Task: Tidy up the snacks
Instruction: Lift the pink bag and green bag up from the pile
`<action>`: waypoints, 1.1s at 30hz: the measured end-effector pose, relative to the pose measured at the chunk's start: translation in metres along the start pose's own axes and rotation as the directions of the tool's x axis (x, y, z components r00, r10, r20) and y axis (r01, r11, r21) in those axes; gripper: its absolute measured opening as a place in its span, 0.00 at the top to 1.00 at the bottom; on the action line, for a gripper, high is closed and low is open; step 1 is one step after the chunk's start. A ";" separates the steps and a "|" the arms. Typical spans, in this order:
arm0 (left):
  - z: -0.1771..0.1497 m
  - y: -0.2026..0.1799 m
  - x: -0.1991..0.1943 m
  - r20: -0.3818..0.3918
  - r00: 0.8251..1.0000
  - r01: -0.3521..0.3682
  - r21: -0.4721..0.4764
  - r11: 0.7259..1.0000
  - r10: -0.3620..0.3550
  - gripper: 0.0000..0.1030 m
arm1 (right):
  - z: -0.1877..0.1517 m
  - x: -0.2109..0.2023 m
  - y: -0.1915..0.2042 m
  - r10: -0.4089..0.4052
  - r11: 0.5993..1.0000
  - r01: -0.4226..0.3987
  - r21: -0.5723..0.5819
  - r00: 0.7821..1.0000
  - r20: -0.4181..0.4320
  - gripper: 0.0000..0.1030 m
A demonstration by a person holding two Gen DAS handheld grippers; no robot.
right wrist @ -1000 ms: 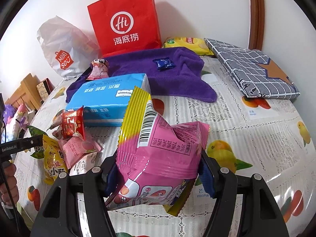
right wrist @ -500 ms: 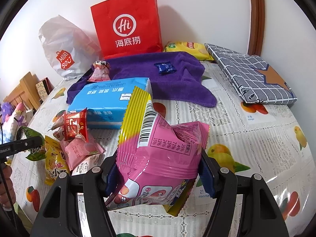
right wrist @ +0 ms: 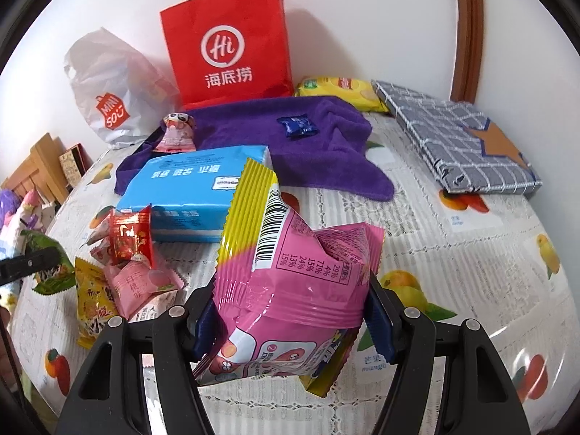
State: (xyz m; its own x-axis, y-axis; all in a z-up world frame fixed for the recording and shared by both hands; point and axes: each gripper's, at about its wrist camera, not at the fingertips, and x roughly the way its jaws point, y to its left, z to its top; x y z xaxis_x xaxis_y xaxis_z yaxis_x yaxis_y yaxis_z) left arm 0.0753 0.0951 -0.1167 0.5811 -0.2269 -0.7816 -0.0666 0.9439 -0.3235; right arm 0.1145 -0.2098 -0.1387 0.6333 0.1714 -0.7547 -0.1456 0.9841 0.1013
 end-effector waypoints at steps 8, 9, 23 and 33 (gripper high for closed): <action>0.005 -0.004 0.014 -0.028 1.000 0.011 0.008 1.000 -0.011 0.52 | -0.002 -0.004 0.005 -0.011 0.999 0.012 -0.033 1.000 0.024 0.35; 0.006 -0.006 0.014 -0.032 0.999 0.008 0.007 1.000 -0.008 0.52 | -0.002 -0.005 0.005 -0.011 0.999 0.012 -0.034 1.000 0.023 0.35; 0.014 -0.023 0.008 -0.006 1.000 0.009 0.040 0.999 -0.008 0.52 | 0.002 -0.006 0.002 0.027 0.999 -0.024 -0.043 0.998 0.051 0.35; 0.017 -0.025 0.008 -0.011 1.000 -0.010 0.040 0.999 0.010 0.52 | 0.001 -0.005 -0.005 0.034 0.999 -0.033 -0.023 0.998 0.049 0.35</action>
State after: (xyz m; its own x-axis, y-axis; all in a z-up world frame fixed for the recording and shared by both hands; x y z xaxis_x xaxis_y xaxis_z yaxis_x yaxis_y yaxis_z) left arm 0.0953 0.0734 -0.1055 0.5713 -0.2197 -0.7908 -0.0398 0.9550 -0.2940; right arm 0.1124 -0.2159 -0.1348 0.6643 0.2070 -0.7182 -0.1839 0.9766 0.1114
